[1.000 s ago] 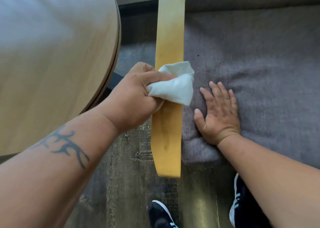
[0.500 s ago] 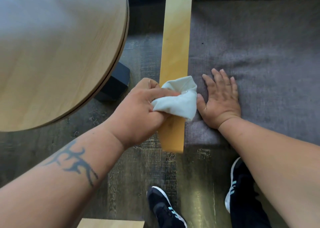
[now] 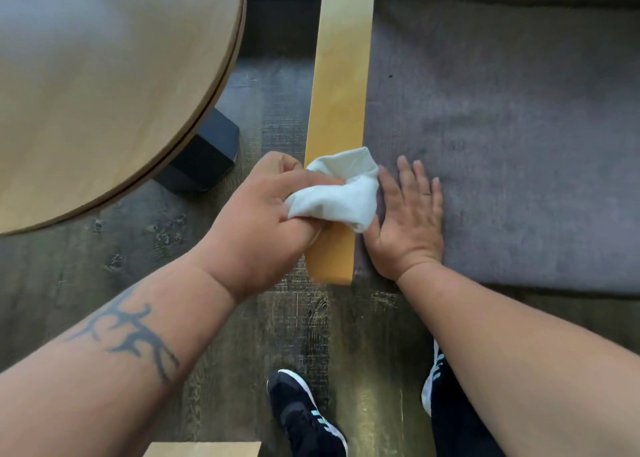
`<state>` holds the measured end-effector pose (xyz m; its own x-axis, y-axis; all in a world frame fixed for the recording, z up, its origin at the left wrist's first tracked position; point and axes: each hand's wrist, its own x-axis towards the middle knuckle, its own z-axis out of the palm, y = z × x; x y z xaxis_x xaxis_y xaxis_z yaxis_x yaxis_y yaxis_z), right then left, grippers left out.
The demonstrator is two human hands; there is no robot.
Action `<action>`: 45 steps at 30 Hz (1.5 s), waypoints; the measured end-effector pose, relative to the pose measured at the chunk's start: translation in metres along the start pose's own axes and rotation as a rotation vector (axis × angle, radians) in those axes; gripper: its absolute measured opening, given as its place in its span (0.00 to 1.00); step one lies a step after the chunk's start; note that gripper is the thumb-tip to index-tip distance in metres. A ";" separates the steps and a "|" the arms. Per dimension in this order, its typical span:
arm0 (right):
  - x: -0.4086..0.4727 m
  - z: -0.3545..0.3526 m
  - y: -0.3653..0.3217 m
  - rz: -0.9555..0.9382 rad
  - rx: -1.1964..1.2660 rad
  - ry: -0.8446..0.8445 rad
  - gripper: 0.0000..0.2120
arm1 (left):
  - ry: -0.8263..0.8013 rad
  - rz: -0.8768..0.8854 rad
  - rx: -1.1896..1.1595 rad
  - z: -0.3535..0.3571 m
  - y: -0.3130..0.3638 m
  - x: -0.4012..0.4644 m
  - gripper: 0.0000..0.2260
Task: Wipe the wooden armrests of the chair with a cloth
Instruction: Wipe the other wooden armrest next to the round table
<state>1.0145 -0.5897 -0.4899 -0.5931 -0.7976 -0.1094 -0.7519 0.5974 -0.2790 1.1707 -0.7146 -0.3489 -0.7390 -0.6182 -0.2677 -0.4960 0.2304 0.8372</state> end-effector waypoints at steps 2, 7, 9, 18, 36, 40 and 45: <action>-0.001 0.001 0.001 0.001 -0.010 -0.004 0.35 | 0.014 0.008 0.007 0.004 -0.004 -0.005 0.15; 0.000 -0.002 -0.001 0.024 -0.018 -0.029 0.36 | 0.009 0.017 0.030 0.008 -0.010 -0.022 0.18; -0.001 -0.002 -0.001 0.025 -0.016 -0.026 0.36 | 0.022 0.005 0.037 0.011 -0.010 -0.027 0.17; 0.001 -0.014 -0.004 0.034 -0.080 -0.166 0.36 | 0.058 -0.033 0.051 0.024 -0.006 -0.056 0.19; -0.007 -0.041 0.027 -0.218 -0.201 -0.398 0.40 | -0.022 -0.139 0.219 0.058 0.012 -0.099 0.24; -0.013 -0.050 0.037 -0.263 -0.159 -0.420 0.39 | 0.020 -0.238 0.187 0.087 0.022 -0.113 0.23; -0.004 -0.074 0.042 -0.169 0.211 -0.433 0.23 | 0.087 -0.288 -0.112 0.108 0.059 -0.088 0.09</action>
<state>0.9642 -0.5555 -0.4303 -0.2609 -0.8696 -0.4193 -0.7260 0.4630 -0.5085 1.1570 -0.5653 -0.3271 -0.5311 -0.7093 -0.4634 -0.6226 -0.0443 0.7813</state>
